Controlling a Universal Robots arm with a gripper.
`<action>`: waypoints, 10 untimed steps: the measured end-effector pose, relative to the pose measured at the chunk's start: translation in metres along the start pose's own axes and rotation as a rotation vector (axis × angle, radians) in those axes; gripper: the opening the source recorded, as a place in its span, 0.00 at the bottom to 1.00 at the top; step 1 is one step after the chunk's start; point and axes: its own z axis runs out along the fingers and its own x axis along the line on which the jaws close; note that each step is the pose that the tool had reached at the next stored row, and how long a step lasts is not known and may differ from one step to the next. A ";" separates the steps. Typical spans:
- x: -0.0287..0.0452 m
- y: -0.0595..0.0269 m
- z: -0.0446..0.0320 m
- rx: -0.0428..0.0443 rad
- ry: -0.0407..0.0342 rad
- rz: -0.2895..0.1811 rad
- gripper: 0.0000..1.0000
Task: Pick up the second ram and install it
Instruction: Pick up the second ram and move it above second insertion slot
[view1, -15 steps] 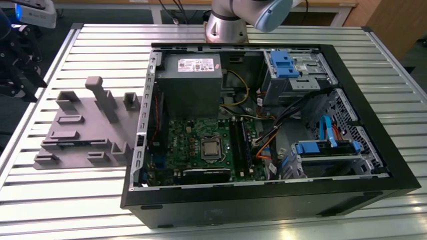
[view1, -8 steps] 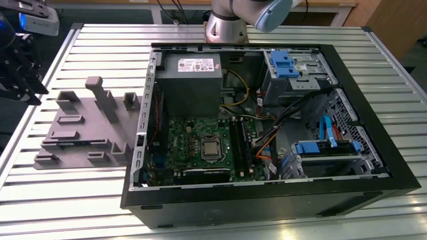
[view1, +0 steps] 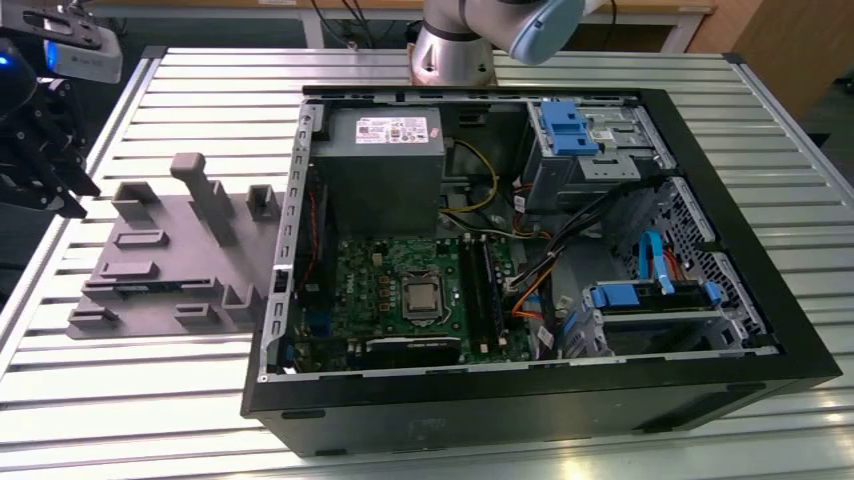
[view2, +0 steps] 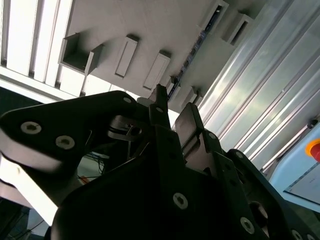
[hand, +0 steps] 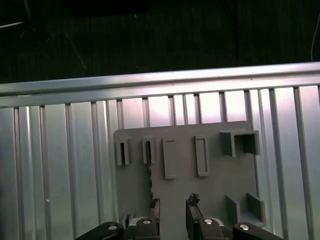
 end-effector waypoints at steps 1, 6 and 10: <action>0.0002 0.0003 0.0007 -0.0002 0.0002 -0.001 0.34; 0.0003 0.0008 0.0023 0.0000 0.0002 -0.002 0.34; 0.0003 0.0008 0.0024 0.0002 0.0002 -0.002 0.34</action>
